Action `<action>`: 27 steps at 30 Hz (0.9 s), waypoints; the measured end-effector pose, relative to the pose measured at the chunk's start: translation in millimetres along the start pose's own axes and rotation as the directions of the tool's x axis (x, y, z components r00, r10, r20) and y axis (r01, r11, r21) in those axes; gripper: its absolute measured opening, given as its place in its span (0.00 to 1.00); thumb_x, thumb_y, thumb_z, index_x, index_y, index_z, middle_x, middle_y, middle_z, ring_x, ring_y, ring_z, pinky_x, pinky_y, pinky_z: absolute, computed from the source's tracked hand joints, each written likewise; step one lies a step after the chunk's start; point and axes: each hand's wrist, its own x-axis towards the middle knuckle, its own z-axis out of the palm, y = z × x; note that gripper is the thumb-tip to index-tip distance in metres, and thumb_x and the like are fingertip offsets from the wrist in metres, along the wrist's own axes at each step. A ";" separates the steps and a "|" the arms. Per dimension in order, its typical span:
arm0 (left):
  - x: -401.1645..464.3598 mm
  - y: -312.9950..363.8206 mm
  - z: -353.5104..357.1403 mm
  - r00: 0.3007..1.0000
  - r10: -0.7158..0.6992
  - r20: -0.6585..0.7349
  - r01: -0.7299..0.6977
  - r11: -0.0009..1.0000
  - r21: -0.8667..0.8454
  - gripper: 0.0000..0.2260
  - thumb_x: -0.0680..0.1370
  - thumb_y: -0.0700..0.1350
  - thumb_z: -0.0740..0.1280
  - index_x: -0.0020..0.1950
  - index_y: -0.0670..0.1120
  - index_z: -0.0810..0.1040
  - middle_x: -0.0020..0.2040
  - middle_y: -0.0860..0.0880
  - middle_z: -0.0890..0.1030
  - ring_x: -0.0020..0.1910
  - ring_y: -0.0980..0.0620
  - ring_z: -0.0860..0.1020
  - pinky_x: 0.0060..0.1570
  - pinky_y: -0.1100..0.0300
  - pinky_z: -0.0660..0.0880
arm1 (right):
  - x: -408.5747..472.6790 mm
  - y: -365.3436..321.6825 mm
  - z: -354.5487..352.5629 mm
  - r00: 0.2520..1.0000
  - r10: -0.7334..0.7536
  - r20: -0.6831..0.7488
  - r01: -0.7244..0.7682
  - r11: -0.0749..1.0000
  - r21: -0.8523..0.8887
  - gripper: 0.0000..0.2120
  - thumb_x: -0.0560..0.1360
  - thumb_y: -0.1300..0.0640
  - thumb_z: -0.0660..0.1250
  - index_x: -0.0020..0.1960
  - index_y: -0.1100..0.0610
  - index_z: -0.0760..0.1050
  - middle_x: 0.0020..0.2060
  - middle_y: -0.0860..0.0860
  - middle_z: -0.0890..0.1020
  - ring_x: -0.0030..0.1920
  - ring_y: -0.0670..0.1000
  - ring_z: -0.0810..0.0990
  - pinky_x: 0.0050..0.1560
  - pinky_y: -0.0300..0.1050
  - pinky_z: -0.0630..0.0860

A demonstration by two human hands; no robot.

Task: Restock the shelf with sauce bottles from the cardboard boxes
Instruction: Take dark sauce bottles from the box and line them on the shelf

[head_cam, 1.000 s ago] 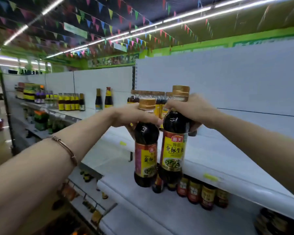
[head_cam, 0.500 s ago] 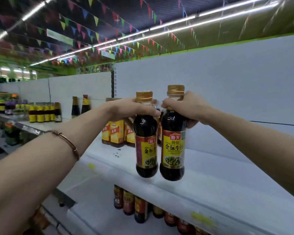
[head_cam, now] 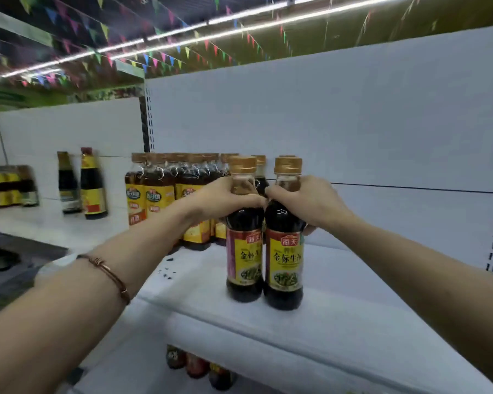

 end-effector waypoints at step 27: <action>5.0 -110.1 48.6 0.999 0.033 -0.016 -0.035 0.988 -0.149 0.36 0.67 0.51 0.78 0.68 0.56 0.60 0.57 0.57 0.69 0.58 0.56 0.71 0.55 0.65 0.67 | -10.7 60.0 34.3 0.944 0.137 0.300 -0.186 0.972 0.141 0.33 0.70 0.55 0.76 0.69 0.49 0.64 0.58 0.51 0.81 0.54 0.50 0.81 0.41 0.43 0.81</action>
